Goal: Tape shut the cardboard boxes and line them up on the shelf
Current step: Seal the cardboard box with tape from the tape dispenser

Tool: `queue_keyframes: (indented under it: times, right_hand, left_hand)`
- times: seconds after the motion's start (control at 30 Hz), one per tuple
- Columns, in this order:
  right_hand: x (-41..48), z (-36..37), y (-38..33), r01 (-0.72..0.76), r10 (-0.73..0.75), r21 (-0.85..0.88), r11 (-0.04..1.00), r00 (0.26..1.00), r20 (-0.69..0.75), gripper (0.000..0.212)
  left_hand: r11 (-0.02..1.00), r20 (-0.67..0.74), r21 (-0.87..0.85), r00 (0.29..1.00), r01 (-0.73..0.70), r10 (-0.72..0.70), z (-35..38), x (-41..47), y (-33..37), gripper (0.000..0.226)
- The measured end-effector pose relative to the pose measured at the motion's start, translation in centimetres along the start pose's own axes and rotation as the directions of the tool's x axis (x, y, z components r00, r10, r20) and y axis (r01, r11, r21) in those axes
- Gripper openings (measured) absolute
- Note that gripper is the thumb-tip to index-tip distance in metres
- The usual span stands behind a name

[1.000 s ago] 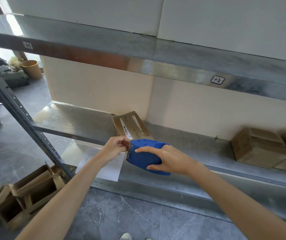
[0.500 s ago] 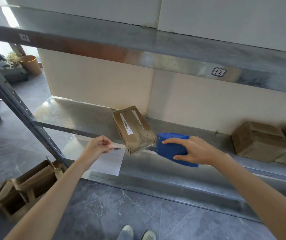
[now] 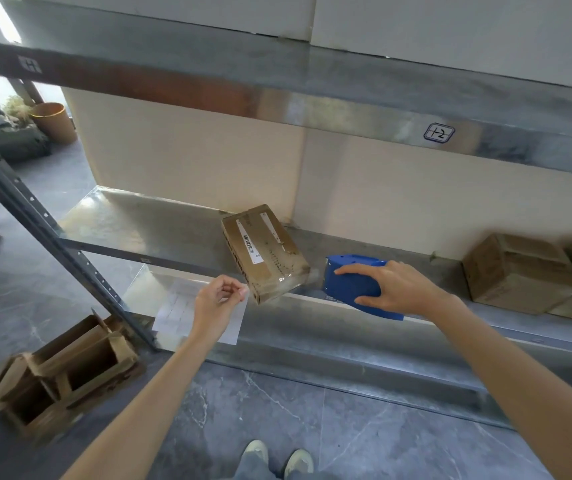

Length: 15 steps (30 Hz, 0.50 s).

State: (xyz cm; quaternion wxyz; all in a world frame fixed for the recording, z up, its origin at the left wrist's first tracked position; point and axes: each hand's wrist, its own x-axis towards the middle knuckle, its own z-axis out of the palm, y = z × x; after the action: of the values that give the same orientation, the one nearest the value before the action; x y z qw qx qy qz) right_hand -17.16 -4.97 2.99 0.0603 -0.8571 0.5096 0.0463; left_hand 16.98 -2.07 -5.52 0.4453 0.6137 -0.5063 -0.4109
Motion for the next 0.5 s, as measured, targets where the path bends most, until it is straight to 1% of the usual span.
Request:
queue_keyframes:
  times: [0.37, 0.5]
  right_hand:
    - [0.7, 0.2, 1.2, -0.006, 0.006, -0.008, 1.000, 0.999, 0.035, 0.056]
    - [1.0, 0.3, 1.1, 0.003, -0.003, -0.027, 1.000, 1.000, 0.026, 0.056]
  left_hand:
    - [1.000, -0.025, -0.006, 1.000, 0.019, -0.019, 1.8, 0.5, -0.9, 0.012]
    - [1.000, -0.038, -0.006, 0.999, 0.031, -0.031, 2.0, 1.0, -1.5, 0.013]
